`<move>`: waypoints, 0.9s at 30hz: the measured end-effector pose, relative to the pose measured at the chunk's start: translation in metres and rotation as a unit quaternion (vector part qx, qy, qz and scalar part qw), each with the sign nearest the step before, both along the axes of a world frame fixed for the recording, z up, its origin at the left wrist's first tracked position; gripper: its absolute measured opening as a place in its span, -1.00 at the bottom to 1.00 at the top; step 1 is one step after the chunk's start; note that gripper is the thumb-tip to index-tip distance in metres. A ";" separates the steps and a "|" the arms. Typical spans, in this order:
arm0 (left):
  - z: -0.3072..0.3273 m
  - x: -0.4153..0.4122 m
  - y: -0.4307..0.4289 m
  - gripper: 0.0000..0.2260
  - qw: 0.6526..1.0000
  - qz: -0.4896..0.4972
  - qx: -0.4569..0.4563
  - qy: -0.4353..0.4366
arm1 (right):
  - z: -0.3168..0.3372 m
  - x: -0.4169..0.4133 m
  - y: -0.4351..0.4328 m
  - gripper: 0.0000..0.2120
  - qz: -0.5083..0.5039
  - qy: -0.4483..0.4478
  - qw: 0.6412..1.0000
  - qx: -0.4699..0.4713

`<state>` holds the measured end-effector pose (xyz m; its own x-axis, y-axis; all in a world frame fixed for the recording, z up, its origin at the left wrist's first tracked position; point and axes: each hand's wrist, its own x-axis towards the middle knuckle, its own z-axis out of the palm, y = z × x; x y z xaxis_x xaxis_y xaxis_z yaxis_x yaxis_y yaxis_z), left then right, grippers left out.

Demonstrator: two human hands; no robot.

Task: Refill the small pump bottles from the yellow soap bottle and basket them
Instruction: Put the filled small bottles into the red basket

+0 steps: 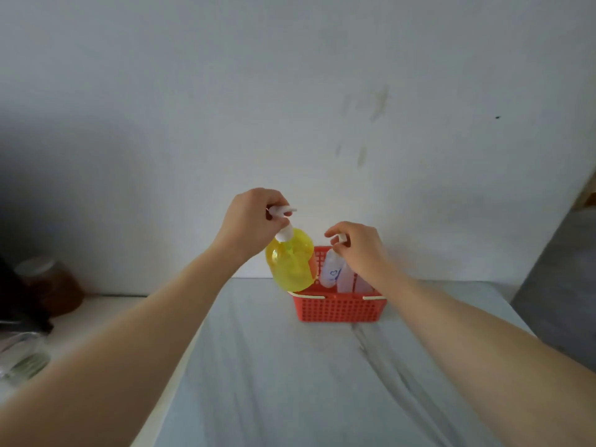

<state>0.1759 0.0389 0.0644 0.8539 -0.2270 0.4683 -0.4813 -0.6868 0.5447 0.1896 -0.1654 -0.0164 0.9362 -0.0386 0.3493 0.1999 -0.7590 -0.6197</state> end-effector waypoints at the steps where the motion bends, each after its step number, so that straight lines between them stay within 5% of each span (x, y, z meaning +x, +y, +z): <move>1: -0.004 0.008 0.000 -0.84 1.000 0.002 -0.002 0.001 | -0.009 0.008 0.001 -0.73 0.000 0.013 1.000 -0.011; 12: -0.034 0.061 0.008 -0.82 0.992 0.005 -0.112 0.063 | -0.049 0.047 0.004 -0.72 -0.001 0.055 0.997 -0.049; 17: -0.032 0.062 0.003 -0.84 0.994 0.001 -0.094 0.055 | -0.045 0.048 0.011 -0.61 0.002 0.096 0.995 -0.014; 21: -0.029 0.056 -0.006 -0.84 0.997 -0.001 -0.065 0.039 | -0.032 0.045 0.014 -0.66 0.032 0.163 0.984 -0.068; 27: -0.028 0.047 -0.030 -0.85 1.000 -0.019 -0.004 0.017 | -0.027 0.031 0.003 -0.64 0.012 0.146 0.982 -0.115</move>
<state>0.2231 0.0089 0.0363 0.8600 -0.2557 0.4416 -0.4881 -0.6647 0.5656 0.2209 -0.1623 -0.0438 0.9975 0.0334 0.0620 0.0585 -0.8831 -0.4656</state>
